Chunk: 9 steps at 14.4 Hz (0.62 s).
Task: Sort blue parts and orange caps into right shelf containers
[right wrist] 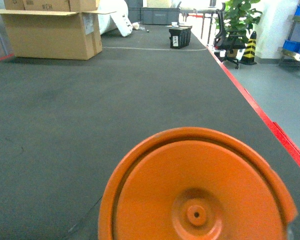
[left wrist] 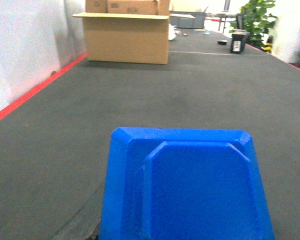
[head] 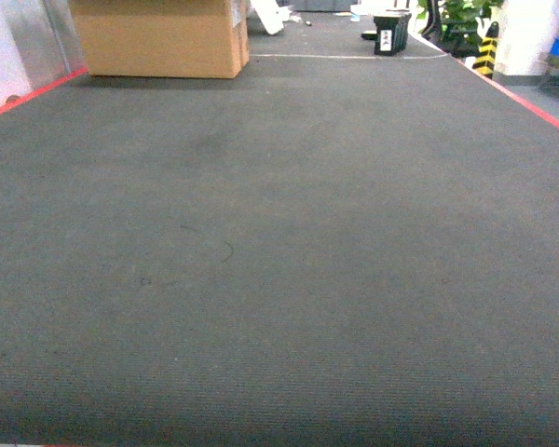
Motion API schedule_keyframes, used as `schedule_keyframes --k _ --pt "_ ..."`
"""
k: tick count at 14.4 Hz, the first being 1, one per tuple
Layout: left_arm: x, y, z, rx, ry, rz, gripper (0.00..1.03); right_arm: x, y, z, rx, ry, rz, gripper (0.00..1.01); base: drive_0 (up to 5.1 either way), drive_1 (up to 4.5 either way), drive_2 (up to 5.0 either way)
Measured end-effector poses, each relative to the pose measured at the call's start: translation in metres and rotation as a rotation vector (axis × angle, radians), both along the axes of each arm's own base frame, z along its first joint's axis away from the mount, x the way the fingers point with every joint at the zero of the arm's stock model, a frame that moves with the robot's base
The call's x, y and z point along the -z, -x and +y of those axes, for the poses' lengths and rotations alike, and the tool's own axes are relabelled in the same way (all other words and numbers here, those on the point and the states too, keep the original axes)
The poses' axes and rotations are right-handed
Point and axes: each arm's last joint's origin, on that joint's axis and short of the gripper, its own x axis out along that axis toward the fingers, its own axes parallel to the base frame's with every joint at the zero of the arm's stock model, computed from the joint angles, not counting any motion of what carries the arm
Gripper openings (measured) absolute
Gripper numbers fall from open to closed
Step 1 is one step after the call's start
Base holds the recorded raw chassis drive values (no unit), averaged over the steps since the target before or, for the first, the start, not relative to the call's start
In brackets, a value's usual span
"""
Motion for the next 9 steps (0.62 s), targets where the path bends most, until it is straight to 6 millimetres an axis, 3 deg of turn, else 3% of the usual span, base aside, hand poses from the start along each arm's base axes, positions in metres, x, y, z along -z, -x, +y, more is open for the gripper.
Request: schedule_keyframes --k 9 --pt "0.022 0.016 0.001 0.003 0.003 0.022 0.42 0.016 0.000 0.000 0.000 0.000 -0.010 0.45 0.0 0.00 0.0"
